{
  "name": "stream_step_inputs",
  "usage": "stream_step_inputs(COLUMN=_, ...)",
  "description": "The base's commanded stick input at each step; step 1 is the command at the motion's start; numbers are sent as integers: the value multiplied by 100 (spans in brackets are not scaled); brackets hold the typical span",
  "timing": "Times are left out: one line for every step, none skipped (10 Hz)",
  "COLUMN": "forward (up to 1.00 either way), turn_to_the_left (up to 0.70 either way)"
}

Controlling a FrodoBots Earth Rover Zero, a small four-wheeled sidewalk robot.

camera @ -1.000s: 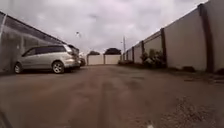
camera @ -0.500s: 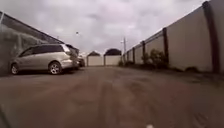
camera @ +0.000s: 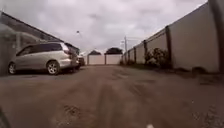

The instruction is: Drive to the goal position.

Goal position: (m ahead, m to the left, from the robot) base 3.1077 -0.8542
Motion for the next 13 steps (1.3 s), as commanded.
stream_step_inputs(forward=60, turn_to_the_left=0)
stream_step_inputs(forward=60, turn_to_the_left=0)
stream_step_inputs(forward=60, turn_to_the_left=0)
stream_step_inputs(forward=60, turn_to_the_left=0)
stream_step_inputs(forward=60, turn_to_the_left=3)
stream_step_inputs(forward=60, turn_to_the_left=8)
stream_step_inputs(forward=60, turn_to_the_left=15)
stream_step_inputs(forward=60, turn_to_the_left=15)
stream_step_inputs(forward=60, turn_to_the_left=9)
stream_step_inputs(forward=60, turn_to_the_left=0)
stream_step_inputs(forward=60, turn_to_the_left=0)
stream_step_inputs(forward=60, turn_to_the_left=0)
stream_step_inputs(forward=60, turn_to_the_left=0)
